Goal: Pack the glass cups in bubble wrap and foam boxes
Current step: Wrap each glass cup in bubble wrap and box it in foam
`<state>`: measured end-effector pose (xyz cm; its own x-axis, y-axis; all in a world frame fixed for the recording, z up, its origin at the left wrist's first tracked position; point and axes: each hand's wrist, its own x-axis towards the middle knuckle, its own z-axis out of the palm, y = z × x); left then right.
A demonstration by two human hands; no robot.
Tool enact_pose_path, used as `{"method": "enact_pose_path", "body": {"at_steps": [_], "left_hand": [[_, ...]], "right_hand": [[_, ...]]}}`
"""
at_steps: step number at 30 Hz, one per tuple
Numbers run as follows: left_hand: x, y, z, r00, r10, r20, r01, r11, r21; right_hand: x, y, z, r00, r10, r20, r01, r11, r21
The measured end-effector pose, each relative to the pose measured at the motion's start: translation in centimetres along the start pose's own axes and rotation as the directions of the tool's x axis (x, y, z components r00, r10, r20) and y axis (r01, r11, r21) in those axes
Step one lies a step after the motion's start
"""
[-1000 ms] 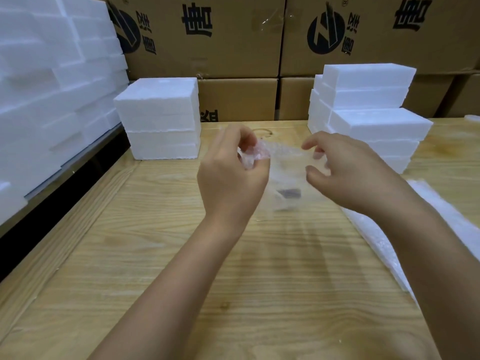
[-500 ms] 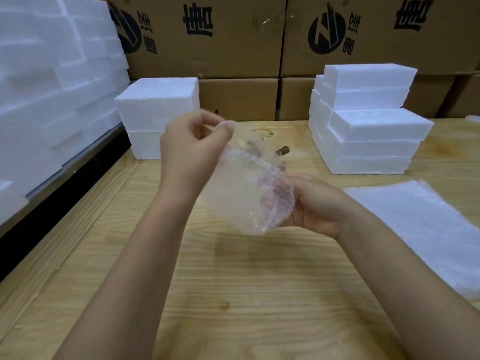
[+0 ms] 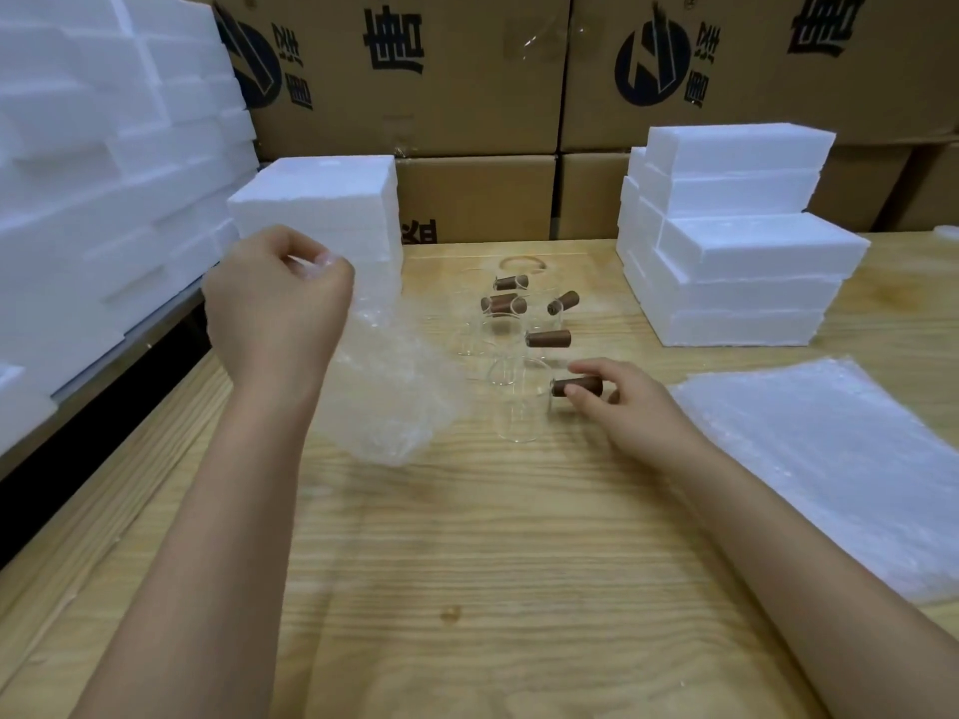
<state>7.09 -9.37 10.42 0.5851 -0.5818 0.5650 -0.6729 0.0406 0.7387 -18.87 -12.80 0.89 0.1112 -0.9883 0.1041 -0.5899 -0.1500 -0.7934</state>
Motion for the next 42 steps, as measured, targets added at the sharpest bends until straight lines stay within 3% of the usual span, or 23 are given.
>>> {"method": "enact_pose_path", "body": {"at_steps": [4, 7, 10, 17, 28, 32, 36, 42], "left_hand": [[-1.2, 0.6, 1.3, 0.988, 0.058, 0.145, -0.057, 0.998, -0.01], [-2.5, -0.2, 3.3, 0.945, 0.054, 0.324, -0.041, 0.998, -0.046], [-3.5, -1.4, 4.6, 0.913, 0.058, 0.403, -0.029, 0.997, -0.077], [-3.8, -1.8, 5.2, 0.909, 0.048, 0.415, 0.054, 0.971, -0.232], [-4.1, 0.4, 4.8, 0.896, 0.069, 0.438, 0.169, 0.861, -0.48], [-3.9, 0.0, 4.7, 0.903, 0.057, 0.426, 0.12, 0.919, -0.377], [-4.6, -0.1, 5.2, 0.903, 0.076, 0.423, 0.012, 0.979, -0.202], [-5.2, 0.3, 5.7, 0.893, -0.006, 0.449, 0.133, 0.958, -0.253]], "right_hand": [[0.2, 0.3, 0.2, 0.996, -0.076, 0.042, 0.075, 0.997, 0.019], [0.2, 0.6, 0.0, 0.994, -0.088, 0.062, 0.078, 0.987, 0.143], [0.2, 0.8, -0.3, 0.994, -0.111, 0.003, 0.107, 0.963, 0.247], [-0.2, -0.9, -0.7, 0.98, -0.199, 0.003, 0.171, 0.847, 0.503], [-1.0, -3.0, -1.6, 0.965, -0.26, -0.024, 0.234, 0.818, 0.526], [-0.9, -3.2, -2.7, 0.96, -0.278, -0.003, 0.249, 0.853, 0.46], [-1.1, -4.0, -3.5, 0.937, -0.347, -0.034, 0.319, 0.815, 0.483], [-0.9, -3.9, -2.6, 0.962, -0.274, -0.006, 0.2, 0.688, 0.698]]}}
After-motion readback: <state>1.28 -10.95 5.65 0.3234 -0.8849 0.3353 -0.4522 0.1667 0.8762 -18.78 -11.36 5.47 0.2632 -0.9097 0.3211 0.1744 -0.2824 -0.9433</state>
